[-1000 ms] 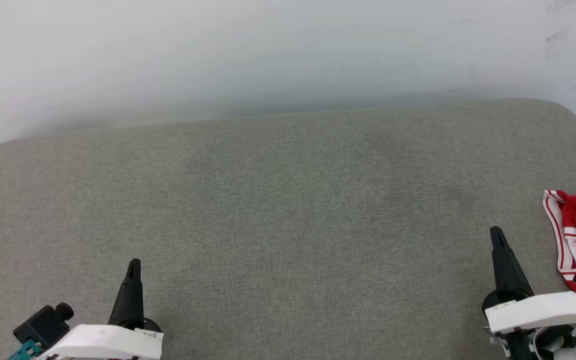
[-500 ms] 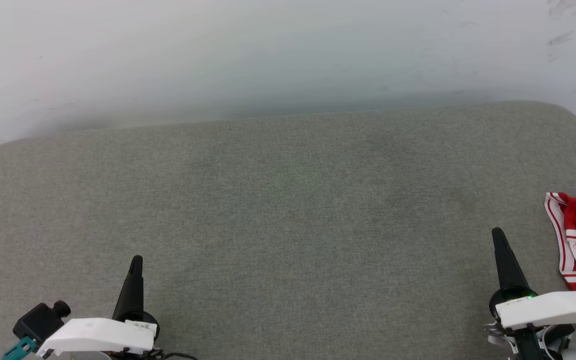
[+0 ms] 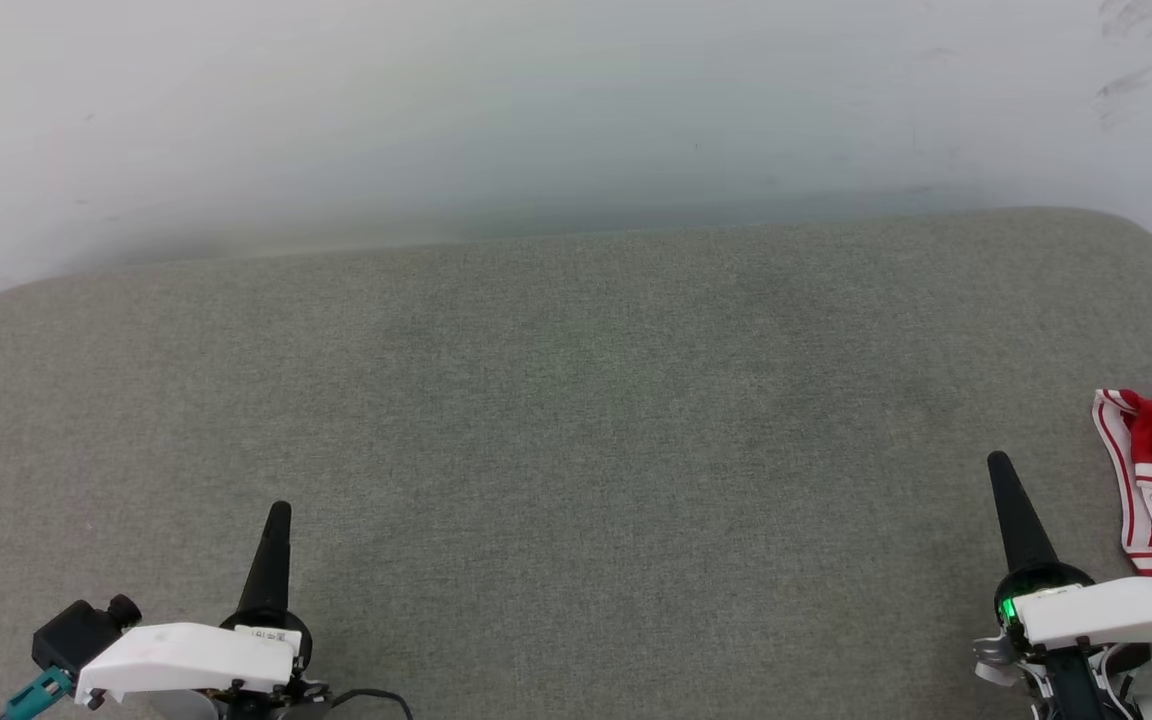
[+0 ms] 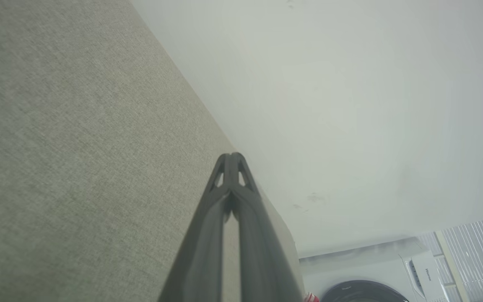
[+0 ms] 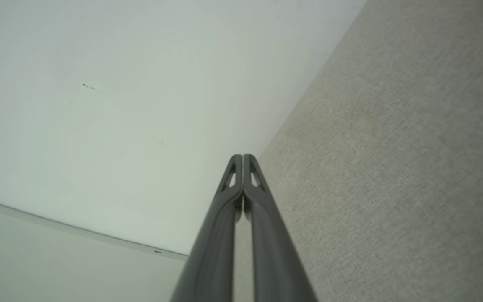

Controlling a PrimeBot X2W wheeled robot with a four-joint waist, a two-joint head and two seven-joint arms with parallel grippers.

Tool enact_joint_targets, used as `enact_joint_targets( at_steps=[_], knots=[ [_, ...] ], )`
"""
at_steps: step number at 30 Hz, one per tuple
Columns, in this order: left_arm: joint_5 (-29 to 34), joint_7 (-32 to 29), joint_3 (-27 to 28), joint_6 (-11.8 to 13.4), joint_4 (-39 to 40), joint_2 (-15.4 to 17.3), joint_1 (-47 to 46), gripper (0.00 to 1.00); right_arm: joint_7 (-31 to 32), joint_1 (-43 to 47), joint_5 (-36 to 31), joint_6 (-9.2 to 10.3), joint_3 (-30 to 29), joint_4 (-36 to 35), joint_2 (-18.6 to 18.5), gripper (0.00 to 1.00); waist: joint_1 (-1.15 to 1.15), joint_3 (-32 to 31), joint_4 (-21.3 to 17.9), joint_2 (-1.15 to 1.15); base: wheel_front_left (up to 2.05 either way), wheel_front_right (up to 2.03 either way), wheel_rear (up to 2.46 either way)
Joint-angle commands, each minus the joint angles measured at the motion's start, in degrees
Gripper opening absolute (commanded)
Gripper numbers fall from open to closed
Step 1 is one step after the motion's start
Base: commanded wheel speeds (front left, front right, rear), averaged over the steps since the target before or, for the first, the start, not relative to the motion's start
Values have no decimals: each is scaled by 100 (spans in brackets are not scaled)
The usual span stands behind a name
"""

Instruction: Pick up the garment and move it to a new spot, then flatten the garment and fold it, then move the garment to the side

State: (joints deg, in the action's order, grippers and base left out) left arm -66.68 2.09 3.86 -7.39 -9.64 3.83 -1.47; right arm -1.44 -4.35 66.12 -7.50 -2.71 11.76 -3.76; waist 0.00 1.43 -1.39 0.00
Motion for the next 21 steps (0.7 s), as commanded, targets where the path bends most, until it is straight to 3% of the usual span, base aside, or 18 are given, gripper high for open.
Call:
enact_joint_targets(
  at_steps=[1,21],
  knots=[
    [-119,-38,13,-9,11,43,-102,0,23,-115,125,0,-17,-16,-41,0,0,-2,2,0,0,0,0],
    [-1157,-326,61,-12,-169,37,-274,0,305,-162,1170,1,-124,76,-23,0,0,-44,49,0,0,0,0]
  ],
)
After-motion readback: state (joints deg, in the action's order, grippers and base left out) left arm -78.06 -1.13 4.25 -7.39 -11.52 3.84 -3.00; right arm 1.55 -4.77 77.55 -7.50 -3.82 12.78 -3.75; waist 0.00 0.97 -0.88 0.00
